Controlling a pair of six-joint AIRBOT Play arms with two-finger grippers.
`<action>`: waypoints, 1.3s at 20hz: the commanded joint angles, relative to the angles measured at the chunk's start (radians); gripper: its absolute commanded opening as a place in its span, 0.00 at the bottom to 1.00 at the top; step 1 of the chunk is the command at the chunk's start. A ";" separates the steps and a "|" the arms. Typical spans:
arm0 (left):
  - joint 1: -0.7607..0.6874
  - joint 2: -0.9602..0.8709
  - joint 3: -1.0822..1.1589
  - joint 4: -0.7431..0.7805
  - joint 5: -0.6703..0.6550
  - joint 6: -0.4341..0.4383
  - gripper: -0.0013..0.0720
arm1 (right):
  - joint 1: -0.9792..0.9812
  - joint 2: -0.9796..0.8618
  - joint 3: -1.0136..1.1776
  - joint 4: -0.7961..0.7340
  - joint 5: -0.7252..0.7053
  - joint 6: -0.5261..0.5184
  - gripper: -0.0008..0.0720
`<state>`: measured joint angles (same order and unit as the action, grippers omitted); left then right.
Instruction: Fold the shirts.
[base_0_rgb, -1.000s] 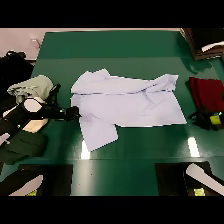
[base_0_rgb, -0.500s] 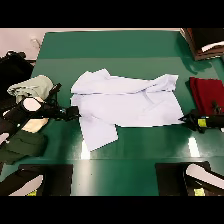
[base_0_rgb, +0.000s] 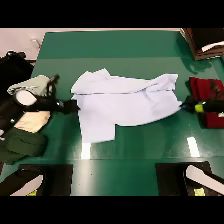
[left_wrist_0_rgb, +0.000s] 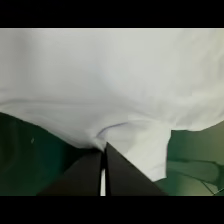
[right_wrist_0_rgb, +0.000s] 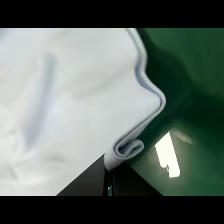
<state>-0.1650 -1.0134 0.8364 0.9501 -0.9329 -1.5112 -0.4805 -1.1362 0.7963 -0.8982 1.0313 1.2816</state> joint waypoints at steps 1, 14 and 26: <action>0.000 0.090 0.216 0.095 -0.037 -0.019 0.04 | 0.020 0.154 0.167 0.008 0.077 -0.031 0.03; 0.000 0.307 1.237 0.329 -0.071 -0.087 0.04 | 0.020 0.351 1.159 -0.128 0.318 0.081 0.03; 0.000 -0.155 0.932 0.433 -0.357 -0.112 0.05 | 0.107 0.029 0.892 -0.245 0.528 0.158 0.03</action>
<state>-0.1654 -1.0359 1.8893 1.3888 -1.2648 -1.6222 -0.4259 -1.0130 1.8214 -1.1198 1.5372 1.4319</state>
